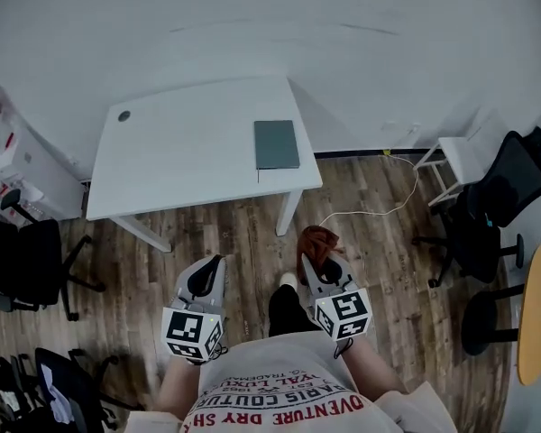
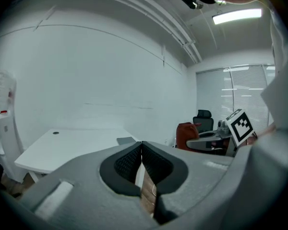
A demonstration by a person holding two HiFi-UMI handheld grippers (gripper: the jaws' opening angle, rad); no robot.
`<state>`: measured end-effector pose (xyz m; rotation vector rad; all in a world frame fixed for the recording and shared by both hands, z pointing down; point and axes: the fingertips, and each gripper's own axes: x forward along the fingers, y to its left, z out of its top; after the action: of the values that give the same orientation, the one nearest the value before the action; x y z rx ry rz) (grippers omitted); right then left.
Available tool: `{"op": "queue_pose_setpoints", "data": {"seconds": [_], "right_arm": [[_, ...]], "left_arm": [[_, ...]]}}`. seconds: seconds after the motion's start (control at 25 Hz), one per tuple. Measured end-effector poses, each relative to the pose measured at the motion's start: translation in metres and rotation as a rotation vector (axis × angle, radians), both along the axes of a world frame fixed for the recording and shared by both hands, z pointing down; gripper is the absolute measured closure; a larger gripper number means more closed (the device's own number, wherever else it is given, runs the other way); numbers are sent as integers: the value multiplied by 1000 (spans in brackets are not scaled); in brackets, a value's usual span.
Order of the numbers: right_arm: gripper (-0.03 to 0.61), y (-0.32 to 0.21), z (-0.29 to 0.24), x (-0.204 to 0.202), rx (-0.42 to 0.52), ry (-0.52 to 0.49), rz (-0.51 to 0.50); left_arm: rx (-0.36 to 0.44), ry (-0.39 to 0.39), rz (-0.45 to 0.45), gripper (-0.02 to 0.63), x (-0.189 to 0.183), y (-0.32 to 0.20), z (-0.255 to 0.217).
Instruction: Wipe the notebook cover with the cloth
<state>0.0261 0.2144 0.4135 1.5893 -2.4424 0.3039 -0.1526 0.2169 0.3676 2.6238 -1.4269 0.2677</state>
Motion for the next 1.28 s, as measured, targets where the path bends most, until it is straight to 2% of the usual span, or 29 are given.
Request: {"op": "queue_pose_setpoints", "data": {"seconds": [0.2, 0.44, 0.68, 0.84, 1.12, 1.28], "right_arm": [[508, -93, -13, 26, 17, -5, -37], [508, -204, -29, 72, 24, -1, -76], [508, -281, -9, 101, -32, -19, -88], [508, -312, 10, 99, -83, -15, -107], [508, -358, 39, 82, -165, 12, -97], [508, -380, 54, 71, -216, -11, -85]], "left_arm": [[-9, 1, -64, 603, 19, -91, -4], [-6, 6, -112, 603, 60, -198, -14], [-76, -26, -118, 603, 91, -266, 16], [-135, -72, -94, 603, 96, -301, 46], [-231, -82, -18, 603, 100, -358, 91], [-291, -109, 26, 603, 101, -380, 122]]}}
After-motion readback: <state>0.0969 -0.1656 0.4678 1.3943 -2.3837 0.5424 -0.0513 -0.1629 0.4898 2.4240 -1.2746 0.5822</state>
